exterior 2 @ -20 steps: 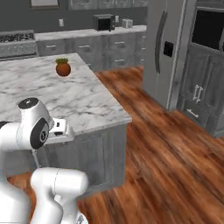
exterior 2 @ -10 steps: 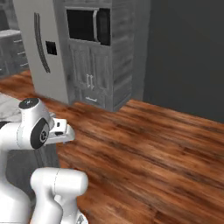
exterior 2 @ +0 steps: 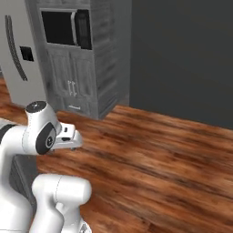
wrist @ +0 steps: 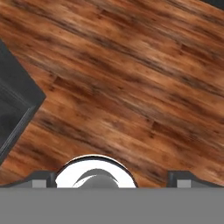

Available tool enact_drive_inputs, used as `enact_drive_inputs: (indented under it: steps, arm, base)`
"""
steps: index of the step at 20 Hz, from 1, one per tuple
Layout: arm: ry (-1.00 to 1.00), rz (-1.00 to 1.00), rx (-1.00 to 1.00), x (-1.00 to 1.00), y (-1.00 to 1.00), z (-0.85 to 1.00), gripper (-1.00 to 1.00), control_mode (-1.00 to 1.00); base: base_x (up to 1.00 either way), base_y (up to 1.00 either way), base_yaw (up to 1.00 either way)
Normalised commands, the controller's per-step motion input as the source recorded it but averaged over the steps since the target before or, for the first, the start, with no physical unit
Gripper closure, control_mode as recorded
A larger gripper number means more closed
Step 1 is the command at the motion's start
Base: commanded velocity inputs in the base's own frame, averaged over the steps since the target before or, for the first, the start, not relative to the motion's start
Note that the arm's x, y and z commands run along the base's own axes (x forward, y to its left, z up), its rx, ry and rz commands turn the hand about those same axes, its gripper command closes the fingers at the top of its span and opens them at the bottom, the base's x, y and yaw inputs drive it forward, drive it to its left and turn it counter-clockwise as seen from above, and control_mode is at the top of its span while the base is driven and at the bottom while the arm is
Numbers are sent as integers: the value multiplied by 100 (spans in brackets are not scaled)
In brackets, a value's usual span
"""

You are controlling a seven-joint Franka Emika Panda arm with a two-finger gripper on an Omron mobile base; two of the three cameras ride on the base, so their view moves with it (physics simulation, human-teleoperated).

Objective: There is a wine glass and glass cup on the dining counter. Place the wine bottle next to the wine glass and the juice bottle next to the glass cup.

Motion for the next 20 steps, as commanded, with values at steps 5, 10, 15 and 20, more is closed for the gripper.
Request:
enact_drive_inputs:
  steps: [5,10,15,20]
  arm:
    - [0,0,0,0,0,0,-100,100]
    - [0,0,0,0,0,0,-100,100]
    - [0,0,0,0,0,0,-100,100]
    - [0,0,0,0,0,0,-100,100]
  base:
    - [78,1,0]
    - [88,2,1]
    - [92,2,0]
    - [91,2,0]
